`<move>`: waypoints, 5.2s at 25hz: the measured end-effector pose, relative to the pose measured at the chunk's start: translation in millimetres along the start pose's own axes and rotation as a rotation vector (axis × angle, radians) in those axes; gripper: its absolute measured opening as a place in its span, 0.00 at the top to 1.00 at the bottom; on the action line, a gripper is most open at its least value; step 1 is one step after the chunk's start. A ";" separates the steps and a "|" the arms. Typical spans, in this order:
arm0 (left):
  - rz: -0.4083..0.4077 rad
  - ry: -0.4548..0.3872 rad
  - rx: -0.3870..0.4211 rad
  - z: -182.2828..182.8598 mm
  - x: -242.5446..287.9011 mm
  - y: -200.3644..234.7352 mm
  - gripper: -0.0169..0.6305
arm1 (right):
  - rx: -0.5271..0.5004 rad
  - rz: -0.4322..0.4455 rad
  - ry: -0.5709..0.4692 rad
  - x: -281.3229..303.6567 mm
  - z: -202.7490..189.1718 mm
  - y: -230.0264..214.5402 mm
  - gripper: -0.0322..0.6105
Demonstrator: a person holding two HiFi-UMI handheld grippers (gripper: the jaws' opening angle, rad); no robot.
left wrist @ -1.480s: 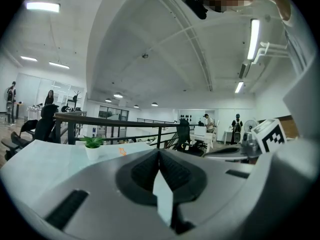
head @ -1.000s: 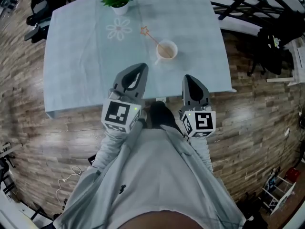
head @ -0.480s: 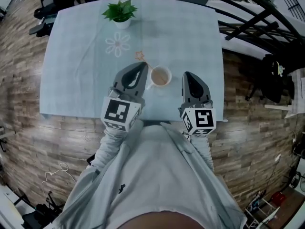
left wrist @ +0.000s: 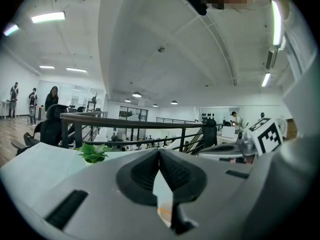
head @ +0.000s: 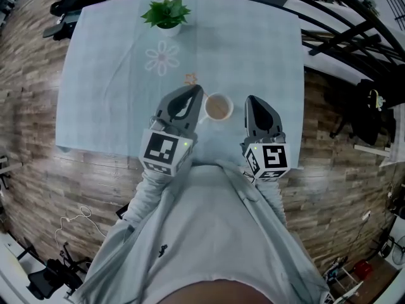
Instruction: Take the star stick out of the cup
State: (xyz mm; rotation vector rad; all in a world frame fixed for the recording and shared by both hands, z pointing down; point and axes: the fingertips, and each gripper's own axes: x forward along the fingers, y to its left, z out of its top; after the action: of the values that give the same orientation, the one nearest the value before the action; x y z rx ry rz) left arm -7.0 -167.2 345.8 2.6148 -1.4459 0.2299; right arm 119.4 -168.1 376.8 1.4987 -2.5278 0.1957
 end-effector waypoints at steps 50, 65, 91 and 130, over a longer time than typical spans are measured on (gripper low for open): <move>-0.110 0.211 -0.289 -147.0 43.3 -3.0 0.72 | 0.061 -0.092 0.116 -11.7 -54.7 -6.6 0.93; -0.108 0.251 -0.302 -173.1 69.5 -3.0 0.71 | 0.075 -0.097 0.149 -16.7 -71.3 -10.2 0.93; -0.151 0.235 -0.380 -175.7 75.4 -2.4 0.89 | 0.076 -0.119 0.154 -10.5 -70.9 -8.8 0.93; -0.158 0.070 -0.247 -91.7 40.7 3.2 0.93 | 0.019 -0.130 0.024 -22.8 -21.3 -4.5 0.93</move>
State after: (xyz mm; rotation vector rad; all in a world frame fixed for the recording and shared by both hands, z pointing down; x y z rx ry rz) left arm 5.7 -184.2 443.8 2.4760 -1.1573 0.1148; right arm 136.1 -146.2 392.2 1.6508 -2.4062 0.2179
